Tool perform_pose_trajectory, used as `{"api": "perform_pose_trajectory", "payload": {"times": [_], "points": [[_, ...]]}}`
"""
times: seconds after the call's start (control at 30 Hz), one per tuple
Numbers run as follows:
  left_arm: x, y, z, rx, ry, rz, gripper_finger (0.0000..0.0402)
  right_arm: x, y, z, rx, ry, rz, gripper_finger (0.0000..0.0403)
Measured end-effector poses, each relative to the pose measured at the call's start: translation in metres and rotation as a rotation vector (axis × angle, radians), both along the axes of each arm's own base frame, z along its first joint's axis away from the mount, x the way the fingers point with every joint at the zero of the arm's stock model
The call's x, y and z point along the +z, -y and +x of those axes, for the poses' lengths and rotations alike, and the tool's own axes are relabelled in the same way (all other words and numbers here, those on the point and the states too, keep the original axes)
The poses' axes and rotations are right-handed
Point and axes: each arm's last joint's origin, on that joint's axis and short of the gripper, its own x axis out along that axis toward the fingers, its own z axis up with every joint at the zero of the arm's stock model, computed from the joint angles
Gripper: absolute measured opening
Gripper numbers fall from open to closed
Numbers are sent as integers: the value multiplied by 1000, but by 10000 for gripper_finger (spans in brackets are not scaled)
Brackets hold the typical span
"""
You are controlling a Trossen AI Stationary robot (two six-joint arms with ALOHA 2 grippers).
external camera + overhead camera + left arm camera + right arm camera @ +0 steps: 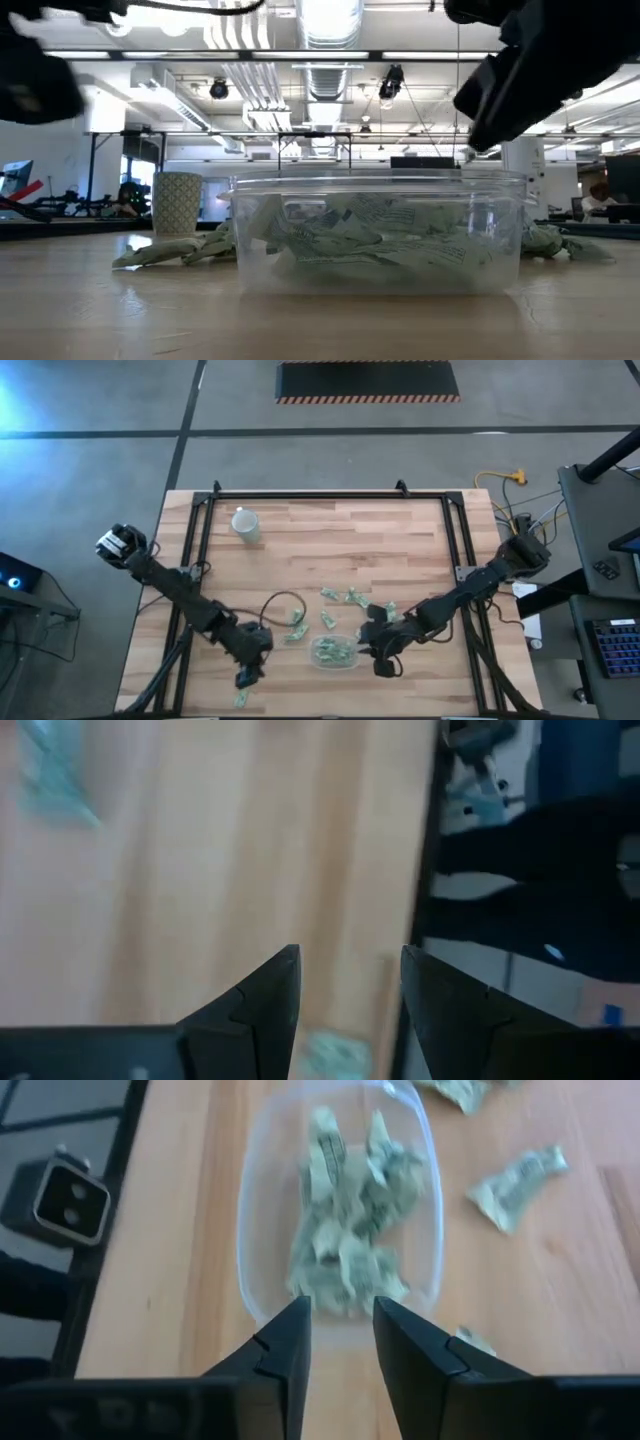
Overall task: Pick and place Stevia / Truvia into bins
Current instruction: Put the stevia packet into the transparent container
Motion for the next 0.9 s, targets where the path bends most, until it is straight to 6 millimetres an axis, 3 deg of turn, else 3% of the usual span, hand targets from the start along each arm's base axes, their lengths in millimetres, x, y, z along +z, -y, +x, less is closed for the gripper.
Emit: {"api": "perform_pose_trajectory", "payload": {"times": [0.23,0.4,0.6,0.9], "points": [[-2,35,-30,98,-115,-83,157,3,7,-14,-3,-77,-46,84],[-14,53,-42,245,-239,-122,157,2,9,-16,-3,-78,-57,72],[-28,72,-42,344,-344,-136,157,0,10,-17,-4,-72,-86,64],[-50,75,-41,497,-480,-117,157,1,10,-17,16,-65,-101,63]]}}
